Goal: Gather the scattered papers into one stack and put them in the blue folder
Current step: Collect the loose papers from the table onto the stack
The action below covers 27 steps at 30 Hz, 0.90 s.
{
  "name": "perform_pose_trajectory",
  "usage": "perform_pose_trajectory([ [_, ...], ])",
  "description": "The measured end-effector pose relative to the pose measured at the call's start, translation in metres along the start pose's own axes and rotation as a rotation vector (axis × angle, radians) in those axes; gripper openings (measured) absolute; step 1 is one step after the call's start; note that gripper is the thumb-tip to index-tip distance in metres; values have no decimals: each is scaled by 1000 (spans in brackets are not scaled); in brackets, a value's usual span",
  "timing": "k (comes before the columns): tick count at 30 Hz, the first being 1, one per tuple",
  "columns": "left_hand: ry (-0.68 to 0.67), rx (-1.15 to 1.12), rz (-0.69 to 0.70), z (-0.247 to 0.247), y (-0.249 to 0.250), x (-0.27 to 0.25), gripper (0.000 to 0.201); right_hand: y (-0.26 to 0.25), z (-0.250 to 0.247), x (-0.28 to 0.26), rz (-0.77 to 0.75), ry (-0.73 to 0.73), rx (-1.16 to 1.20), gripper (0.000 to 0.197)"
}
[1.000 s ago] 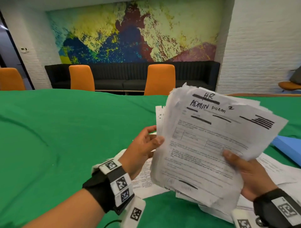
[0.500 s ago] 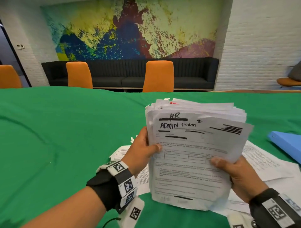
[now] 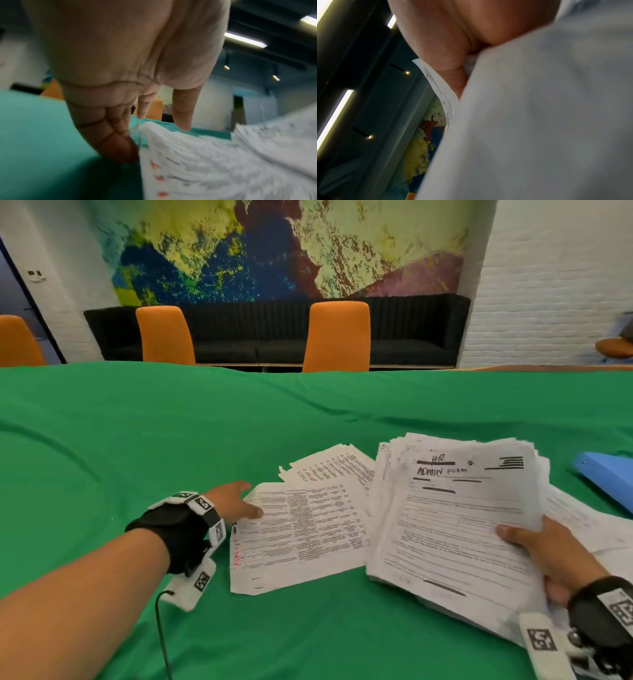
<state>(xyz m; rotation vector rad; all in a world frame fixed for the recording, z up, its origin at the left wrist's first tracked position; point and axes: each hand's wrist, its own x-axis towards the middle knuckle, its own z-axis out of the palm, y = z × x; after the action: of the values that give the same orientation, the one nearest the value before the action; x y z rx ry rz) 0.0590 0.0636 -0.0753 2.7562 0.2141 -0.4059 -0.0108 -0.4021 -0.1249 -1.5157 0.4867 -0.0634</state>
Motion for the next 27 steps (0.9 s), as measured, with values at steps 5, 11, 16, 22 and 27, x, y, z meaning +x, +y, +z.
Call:
perform_pose_trajectory([
  [5, -7, -242, -75, 0, 6, 2, 62, 9, -3, 1, 11, -10, 7, 29],
  [11, -35, -196, -66, 5, -1, -1, 29, 3, -7, -9, -27, -78, 98, 29],
  [16, 172, 109, 61, -26, 11, -6, 31, -24, -10, -23, -98, -150, 155, 30],
  [22, 245, 317, 91, -60, 28, 13, 36, -21, -21, -32, -42, -135, 191, 29],
  [27, 283, 382, 221, -61, 63, 41, 28, -8, -26, -28, 58, -94, 254, 32],
])
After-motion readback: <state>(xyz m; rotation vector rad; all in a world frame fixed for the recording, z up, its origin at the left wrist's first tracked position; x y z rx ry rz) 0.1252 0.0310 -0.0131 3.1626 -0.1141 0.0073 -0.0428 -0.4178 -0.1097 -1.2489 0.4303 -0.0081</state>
